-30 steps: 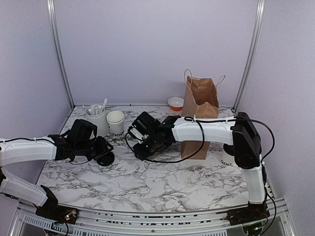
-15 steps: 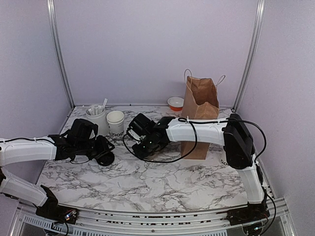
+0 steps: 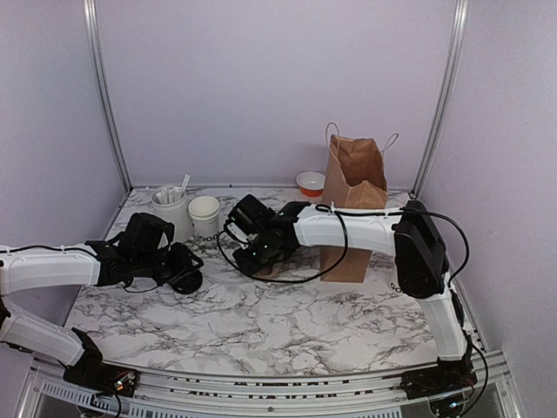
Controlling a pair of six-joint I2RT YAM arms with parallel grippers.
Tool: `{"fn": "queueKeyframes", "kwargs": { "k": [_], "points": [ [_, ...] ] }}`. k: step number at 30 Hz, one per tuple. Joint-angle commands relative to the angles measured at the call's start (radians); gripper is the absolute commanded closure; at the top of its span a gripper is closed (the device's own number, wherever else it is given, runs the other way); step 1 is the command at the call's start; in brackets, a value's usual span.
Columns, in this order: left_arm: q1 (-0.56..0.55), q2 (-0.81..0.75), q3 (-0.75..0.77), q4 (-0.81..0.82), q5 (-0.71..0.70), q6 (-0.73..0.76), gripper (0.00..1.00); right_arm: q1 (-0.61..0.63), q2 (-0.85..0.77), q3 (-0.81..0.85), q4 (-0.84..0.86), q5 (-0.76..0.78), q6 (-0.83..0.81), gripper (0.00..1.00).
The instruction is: Pack the takeout coffee
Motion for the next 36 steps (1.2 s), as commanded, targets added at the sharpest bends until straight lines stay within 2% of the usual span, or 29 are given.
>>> {"fn": "queueKeyframes", "kwargs": {
  "k": [1, 4, 10, 24, 36],
  "points": [
    [0.005, -0.007, -0.006, 0.027, 0.019, 0.006, 0.6, -0.005, 0.026, 0.047, -0.018, -0.008, -0.005, 0.79],
    [0.005, -0.002, -0.005, 0.031, 0.025, 0.009, 0.6, -0.005, 0.028, 0.05, -0.019, -0.005, -0.007, 0.7],
    [0.006, 0.002, -0.005, 0.037, 0.029, 0.008, 0.6, -0.005, 0.037, 0.063, -0.025, -0.005, -0.002, 0.7],
    [0.005, 0.035, -0.016, 0.092, 0.071, -0.011, 0.6, -0.005, 0.032, 0.077, -0.037, -0.017, 0.01, 0.89],
    [0.005, 0.166, -0.022, 0.287, 0.186, -0.095, 0.6, 0.013, -0.05, 0.018, -0.005, -0.106, 0.069, 0.94]
  ]
}}
